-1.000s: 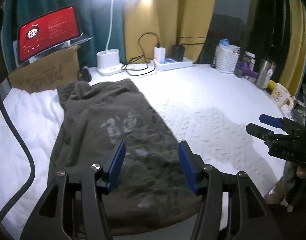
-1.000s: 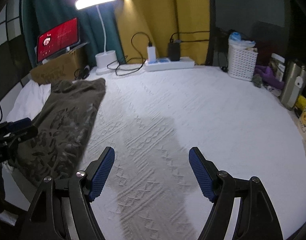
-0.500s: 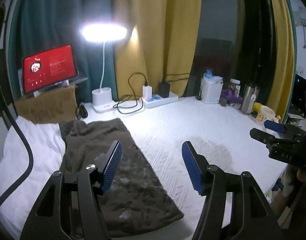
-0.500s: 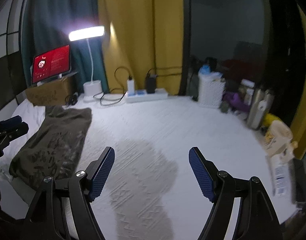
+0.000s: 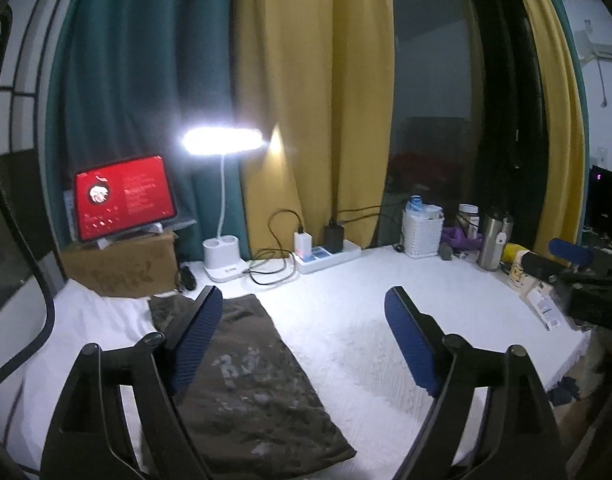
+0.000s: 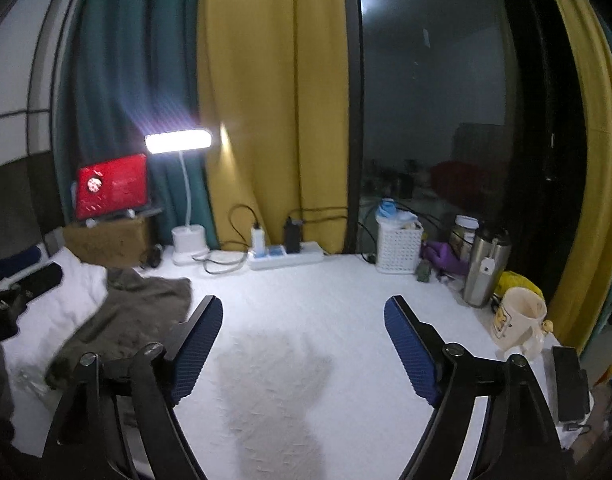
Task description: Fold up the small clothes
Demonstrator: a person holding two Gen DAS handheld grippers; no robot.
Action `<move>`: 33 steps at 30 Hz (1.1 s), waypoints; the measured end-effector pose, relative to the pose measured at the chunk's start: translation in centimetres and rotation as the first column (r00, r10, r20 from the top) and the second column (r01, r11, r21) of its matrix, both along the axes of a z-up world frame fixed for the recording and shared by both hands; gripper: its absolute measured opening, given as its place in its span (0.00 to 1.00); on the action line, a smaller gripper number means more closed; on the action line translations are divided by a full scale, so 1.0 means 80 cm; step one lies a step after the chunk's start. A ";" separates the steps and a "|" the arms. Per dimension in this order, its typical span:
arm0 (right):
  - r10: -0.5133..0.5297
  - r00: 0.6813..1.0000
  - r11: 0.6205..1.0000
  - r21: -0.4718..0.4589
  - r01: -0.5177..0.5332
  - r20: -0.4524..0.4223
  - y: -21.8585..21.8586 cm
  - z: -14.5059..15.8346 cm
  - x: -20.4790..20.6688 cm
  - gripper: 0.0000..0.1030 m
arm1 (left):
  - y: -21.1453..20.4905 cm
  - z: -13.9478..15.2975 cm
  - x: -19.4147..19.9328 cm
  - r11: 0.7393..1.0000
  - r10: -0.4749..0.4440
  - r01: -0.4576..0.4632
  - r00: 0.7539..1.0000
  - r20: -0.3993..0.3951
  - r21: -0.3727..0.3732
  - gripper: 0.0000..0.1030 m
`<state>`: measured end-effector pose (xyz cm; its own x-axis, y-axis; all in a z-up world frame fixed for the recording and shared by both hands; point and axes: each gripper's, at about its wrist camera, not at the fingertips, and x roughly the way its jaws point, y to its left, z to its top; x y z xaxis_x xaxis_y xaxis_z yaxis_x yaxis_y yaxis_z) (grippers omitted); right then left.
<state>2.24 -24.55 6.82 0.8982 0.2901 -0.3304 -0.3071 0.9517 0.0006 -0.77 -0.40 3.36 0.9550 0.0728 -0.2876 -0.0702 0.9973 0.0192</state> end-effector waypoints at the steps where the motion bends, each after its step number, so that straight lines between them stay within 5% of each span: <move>1: 0.009 1.000 1.000 0.009 -0.009 0.010 0.000 0.005 -0.004 0.84 | -0.002 0.003 -0.003 1.000 0.010 -0.010 1.000 0.008 0.010 0.81; 6: -0.011 0.999 1.000 0.027 0.010 0.048 0.003 0.028 -0.025 0.92 | 0.000 0.015 -0.018 0.999 0.026 -0.027 0.999 0.046 0.017 0.86; 18: -0.010 0.992 1.000 0.006 0.010 0.128 0.017 0.062 -0.061 0.92 | 0.015 0.037 -0.053 0.997 0.069 -0.076 0.980 0.185 0.029 0.98; 33: -0.012 0.977 1.000 -0.002 0.013 0.214 0.017 0.097 -0.107 0.93 | 0.031 0.063 -0.084 0.992 0.123 -0.124 0.972 0.199 -0.007 0.99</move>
